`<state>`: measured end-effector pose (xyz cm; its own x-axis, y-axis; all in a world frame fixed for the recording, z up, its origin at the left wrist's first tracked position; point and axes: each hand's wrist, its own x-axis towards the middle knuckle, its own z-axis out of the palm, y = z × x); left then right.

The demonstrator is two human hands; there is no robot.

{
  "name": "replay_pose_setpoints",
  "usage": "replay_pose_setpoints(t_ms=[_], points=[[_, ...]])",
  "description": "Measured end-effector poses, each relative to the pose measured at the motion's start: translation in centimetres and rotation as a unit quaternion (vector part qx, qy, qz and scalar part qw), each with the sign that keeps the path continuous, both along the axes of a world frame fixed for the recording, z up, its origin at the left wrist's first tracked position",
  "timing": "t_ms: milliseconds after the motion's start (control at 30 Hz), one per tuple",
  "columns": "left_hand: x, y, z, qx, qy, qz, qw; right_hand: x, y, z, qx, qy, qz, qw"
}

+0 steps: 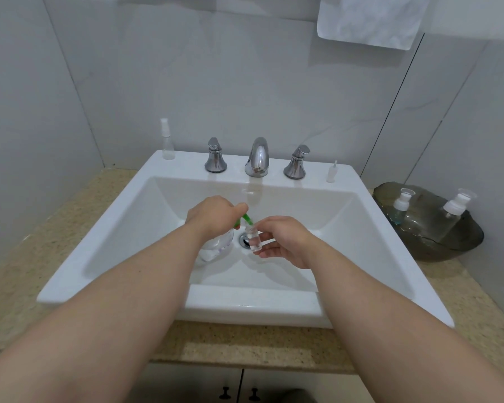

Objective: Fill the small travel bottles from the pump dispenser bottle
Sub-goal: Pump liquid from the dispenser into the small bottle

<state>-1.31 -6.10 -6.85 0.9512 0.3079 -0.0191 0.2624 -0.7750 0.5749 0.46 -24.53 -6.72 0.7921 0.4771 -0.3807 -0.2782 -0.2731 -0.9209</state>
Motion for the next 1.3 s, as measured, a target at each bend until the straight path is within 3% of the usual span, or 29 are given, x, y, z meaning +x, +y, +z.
replay_pose_setpoints(t_ms=[1300], points=[[0.33, 0.04, -0.40, 0.021, 0.011, -0.017, 1.000, 0.21, 0.10, -0.17, 0.004, 0.006, -0.010, 1.000]])
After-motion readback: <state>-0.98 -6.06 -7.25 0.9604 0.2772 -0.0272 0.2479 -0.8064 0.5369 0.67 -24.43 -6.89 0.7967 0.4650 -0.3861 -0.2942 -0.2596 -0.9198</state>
